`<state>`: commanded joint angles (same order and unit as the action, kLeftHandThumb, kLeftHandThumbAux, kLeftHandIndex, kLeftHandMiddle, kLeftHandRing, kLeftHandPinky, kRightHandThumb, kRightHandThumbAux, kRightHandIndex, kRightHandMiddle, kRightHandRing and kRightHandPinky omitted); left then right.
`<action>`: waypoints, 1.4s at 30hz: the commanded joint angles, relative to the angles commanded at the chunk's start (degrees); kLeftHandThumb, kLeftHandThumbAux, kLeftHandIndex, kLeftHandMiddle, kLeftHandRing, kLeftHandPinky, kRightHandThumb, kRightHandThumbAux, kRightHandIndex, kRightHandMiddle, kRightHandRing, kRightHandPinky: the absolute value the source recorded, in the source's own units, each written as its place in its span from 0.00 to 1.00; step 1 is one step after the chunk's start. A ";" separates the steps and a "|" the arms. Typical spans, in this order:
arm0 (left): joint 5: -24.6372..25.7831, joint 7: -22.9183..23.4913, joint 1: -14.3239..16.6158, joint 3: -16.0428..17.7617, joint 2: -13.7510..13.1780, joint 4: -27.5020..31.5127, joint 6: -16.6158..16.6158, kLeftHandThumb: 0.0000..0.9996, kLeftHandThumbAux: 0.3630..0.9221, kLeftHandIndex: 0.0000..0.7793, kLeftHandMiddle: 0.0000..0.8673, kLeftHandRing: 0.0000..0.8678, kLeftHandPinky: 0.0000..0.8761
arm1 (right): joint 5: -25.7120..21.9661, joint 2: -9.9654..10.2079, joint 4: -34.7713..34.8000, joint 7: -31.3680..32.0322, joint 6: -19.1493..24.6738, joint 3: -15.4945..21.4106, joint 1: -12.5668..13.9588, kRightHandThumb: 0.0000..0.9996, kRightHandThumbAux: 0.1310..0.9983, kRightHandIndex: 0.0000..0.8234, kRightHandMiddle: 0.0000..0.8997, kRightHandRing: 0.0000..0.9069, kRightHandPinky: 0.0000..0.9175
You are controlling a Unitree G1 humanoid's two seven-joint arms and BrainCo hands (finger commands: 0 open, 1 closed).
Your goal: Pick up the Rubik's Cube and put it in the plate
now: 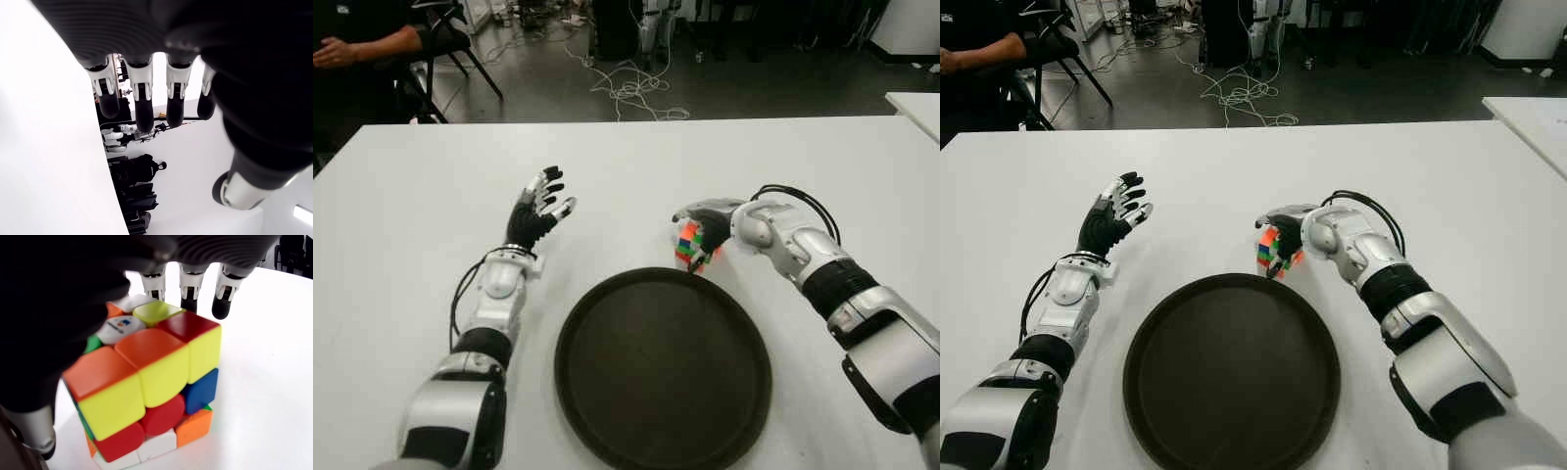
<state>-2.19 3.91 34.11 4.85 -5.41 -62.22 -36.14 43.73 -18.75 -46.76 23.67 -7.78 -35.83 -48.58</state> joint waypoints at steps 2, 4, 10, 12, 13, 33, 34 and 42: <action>0.03 0.05 -0.01 0.01 -0.02 -0.02 0.05 0.00 0.67 0.17 0.16 0.13 0.12 | 0.02 0.02 0.03 0.15 0.08 -0.20 -0.05 0.00 0.64 0.03 0.06 0.07 0.06; -0.02 -0.03 0.00 0.00 -0.05 -0.05 0.12 0.00 0.67 0.17 0.16 0.13 0.12 | 0.07 0.11 -0.14 0.06 0.13 -0.46 -0.05 0.00 0.64 0.03 0.06 0.06 0.06; -0.43 -0.55 0.05 -0.17 -0.20 -0.13 0.17 0.01 0.68 0.18 0.17 0.14 0.13 | 0.60 0.13 -0.50 -0.84 -0.29 -1.19 -0.12 0.00 0.68 0.06 0.06 0.08 0.09; -0.45 -0.62 0.02 -0.18 -0.21 -0.12 0.19 0.01 0.67 0.18 0.17 0.14 0.13 | 1.00 0.03 -0.65 -1.48 -0.75 -1.55 -0.20 0.00 0.70 0.07 0.07 0.09 0.10; -0.43 -0.63 0.00 -0.17 -0.21 -0.11 0.22 0.01 0.65 0.18 0.17 0.14 0.13 | 1.24 -0.02 -0.74 -1.84 -1.04 -1.72 -0.24 0.00 0.74 0.09 0.08 0.11 0.13; 0.14 -0.36 -0.19 0.10 -0.15 0.54 0.41 0.03 0.66 0.20 0.19 0.16 0.14 | 3.99 -0.39 -3.30 -8.60 -4.76 -2.88 -0.88 0.68 0.70 0.50 0.62 0.62 0.60; 0.10 -0.40 -0.18 0.08 -0.17 0.51 0.41 0.03 0.66 0.20 0.19 0.16 0.14 | 3.86 -0.37 -3.42 -8.76 -4.83 -2.73 -0.85 0.68 0.70 0.50 0.62 0.62 0.60; -0.03 -0.56 -0.17 0.05 -0.23 0.36 0.49 0.03 0.65 0.19 0.19 0.16 0.13 | 2.76 -0.37 -3.14 -9.71 -4.83 -1.40 -0.35 0.68 0.70 0.50 0.62 0.63 0.60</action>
<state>-2.22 3.35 33.94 4.90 -5.64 -61.87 -35.65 46.50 -19.13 -49.90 13.95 -12.61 -37.23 -48.93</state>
